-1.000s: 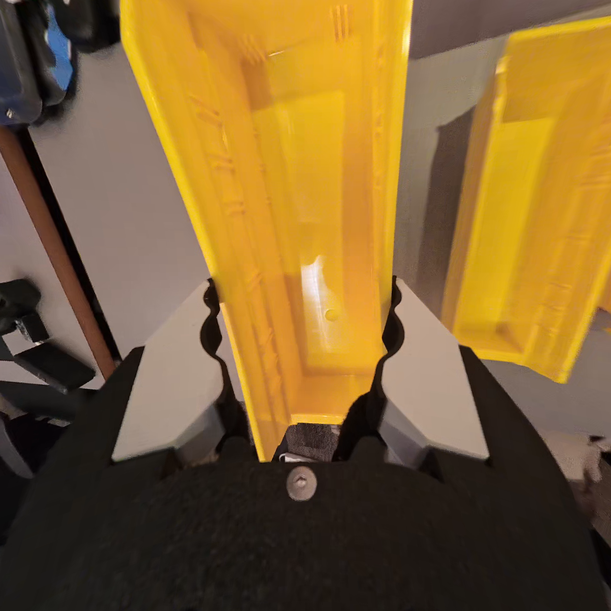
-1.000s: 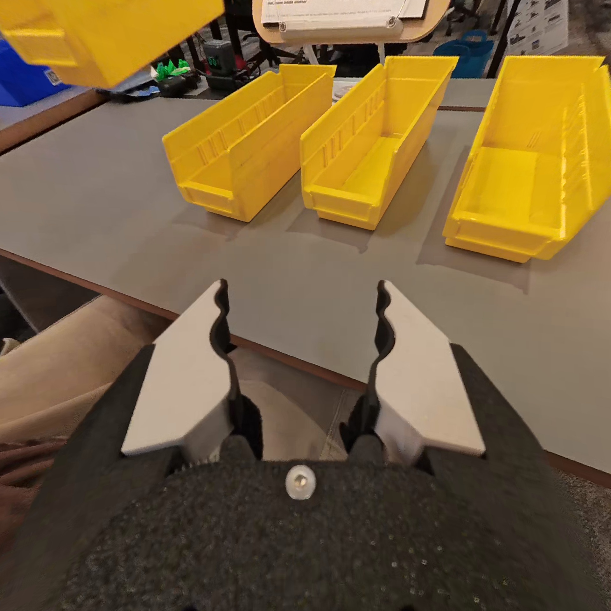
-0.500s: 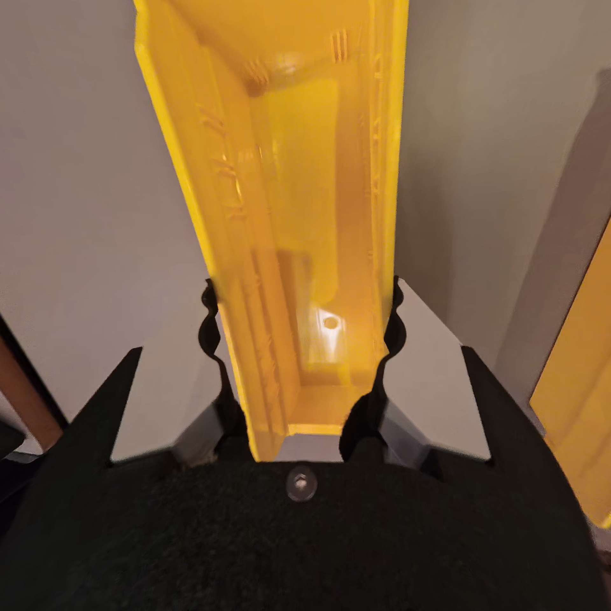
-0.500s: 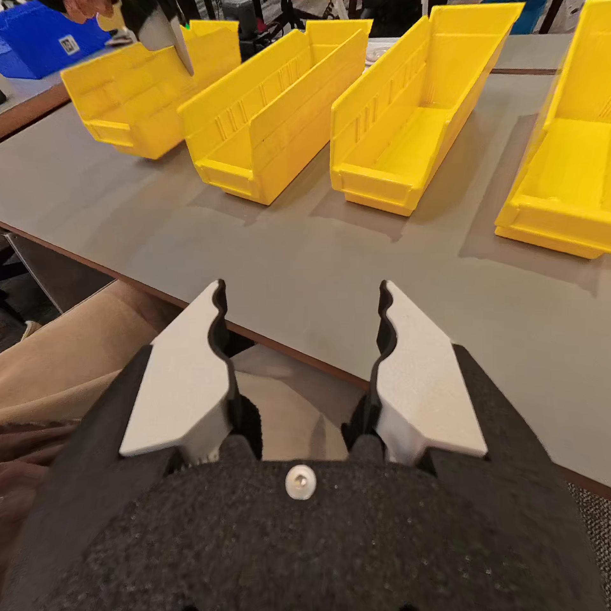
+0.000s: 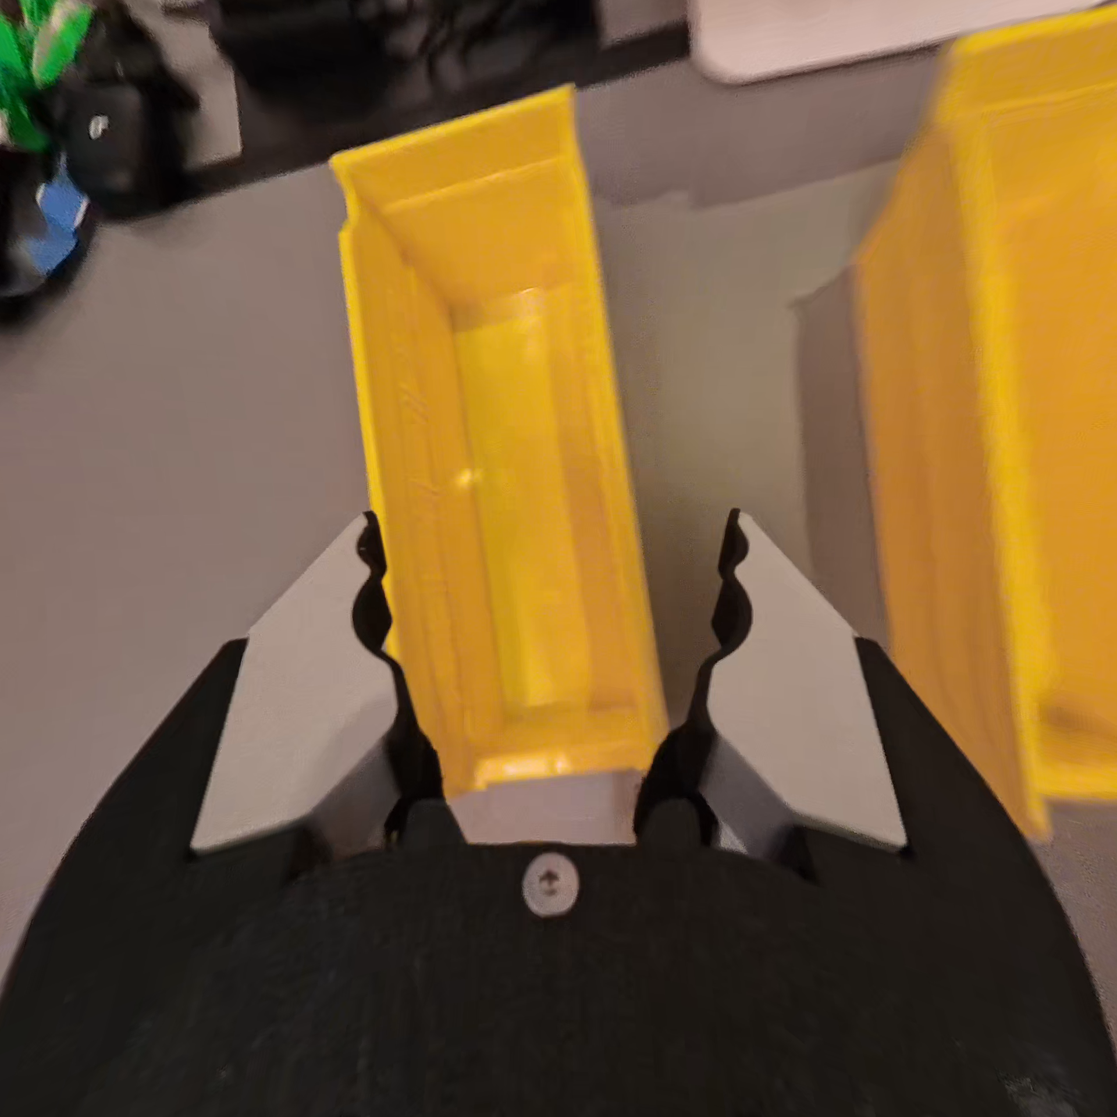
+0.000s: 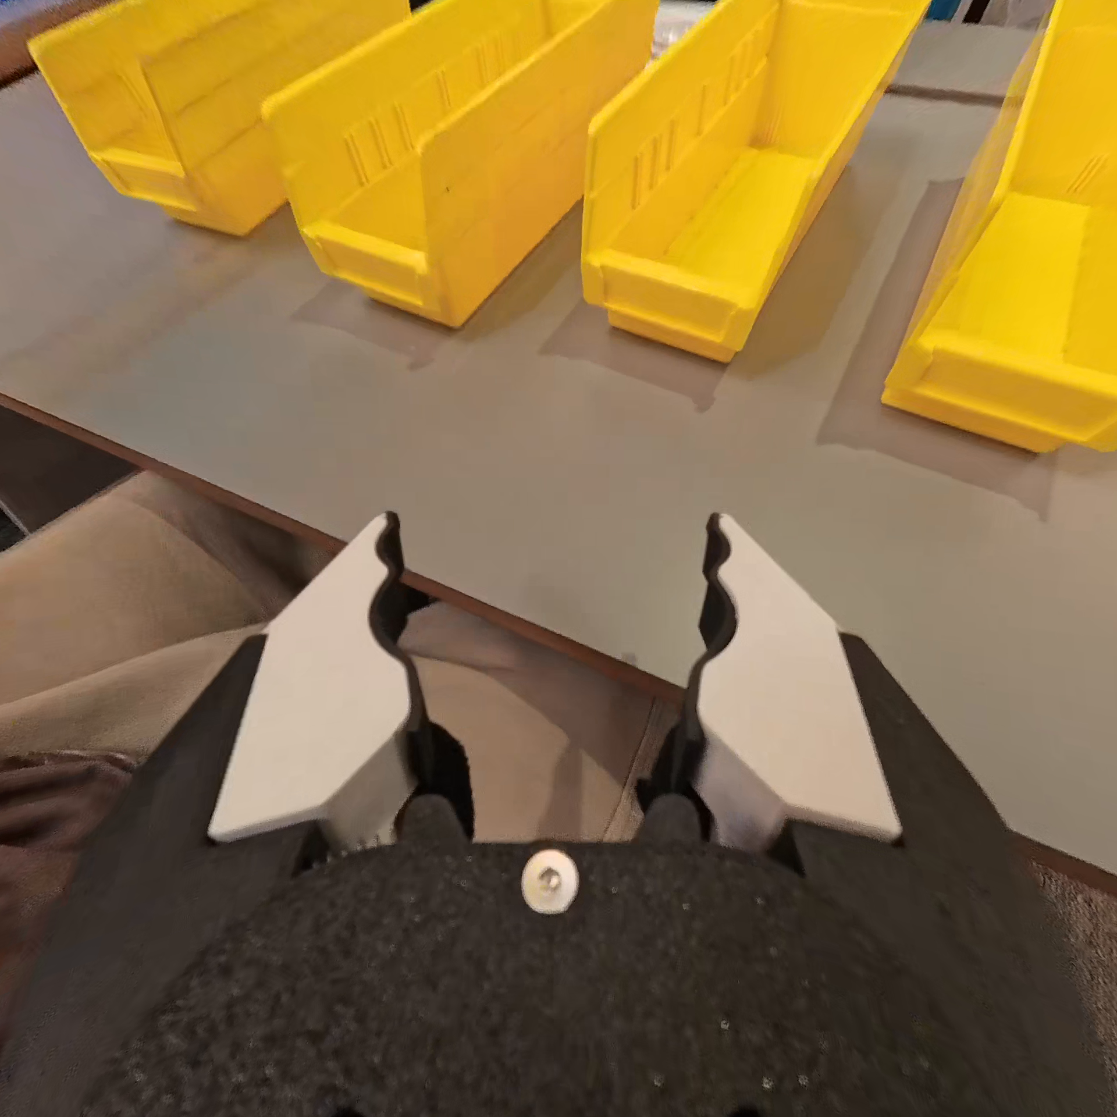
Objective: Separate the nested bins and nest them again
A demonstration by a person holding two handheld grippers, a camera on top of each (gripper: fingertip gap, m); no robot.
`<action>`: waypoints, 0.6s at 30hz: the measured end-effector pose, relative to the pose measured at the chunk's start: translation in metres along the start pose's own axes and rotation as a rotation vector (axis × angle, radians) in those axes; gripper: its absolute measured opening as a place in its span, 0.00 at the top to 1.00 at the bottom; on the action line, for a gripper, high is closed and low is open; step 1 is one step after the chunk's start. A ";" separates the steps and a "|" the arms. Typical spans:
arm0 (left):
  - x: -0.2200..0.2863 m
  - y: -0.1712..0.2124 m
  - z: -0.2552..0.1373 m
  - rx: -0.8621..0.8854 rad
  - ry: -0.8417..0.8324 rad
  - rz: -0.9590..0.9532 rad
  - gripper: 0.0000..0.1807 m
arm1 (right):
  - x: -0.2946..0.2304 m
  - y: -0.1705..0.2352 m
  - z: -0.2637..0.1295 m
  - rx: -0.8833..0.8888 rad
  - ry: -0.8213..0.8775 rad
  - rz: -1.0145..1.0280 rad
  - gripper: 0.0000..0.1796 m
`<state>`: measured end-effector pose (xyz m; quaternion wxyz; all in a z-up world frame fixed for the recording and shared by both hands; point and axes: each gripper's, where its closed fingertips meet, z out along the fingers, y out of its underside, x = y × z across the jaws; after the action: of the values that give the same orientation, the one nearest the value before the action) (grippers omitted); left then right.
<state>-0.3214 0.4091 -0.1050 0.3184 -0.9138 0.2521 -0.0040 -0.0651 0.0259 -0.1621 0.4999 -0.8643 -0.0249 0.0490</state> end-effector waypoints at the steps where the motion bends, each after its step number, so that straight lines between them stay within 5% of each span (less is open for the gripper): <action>1: 0.012 0.008 -0.021 0.080 0.044 0.007 0.40 | 0.001 0.004 0.000 -0.017 -0.001 0.010 0.43; 5: 0.043 0.080 -0.103 0.375 0.101 0.018 0.42 | 0.000 0.005 -0.007 0.006 -0.027 0.056 0.43; 9: 0.083 0.185 -0.151 0.628 0.103 0.037 0.62 | 0.001 0.006 -0.011 -0.010 -0.026 0.063 0.45; 12: 0.115 0.246 -0.155 0.547 0.138 0.080 0.62 | -0.004 0.013 -0.008 -0.049 -0.065 0.107 0.43; 18: 0.123 0.247 -0.164 0.529 0.233 0.084 0.65 | -0.012 0.010 0.002 -0.081 -0.100 0.140 0.43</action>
<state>-0.3552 0.0916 -0.1376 0.5143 -0.7813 0.3148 -0.1611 -0.0774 0.0210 -0.1711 0.4582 -0.8798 0.0085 0.1261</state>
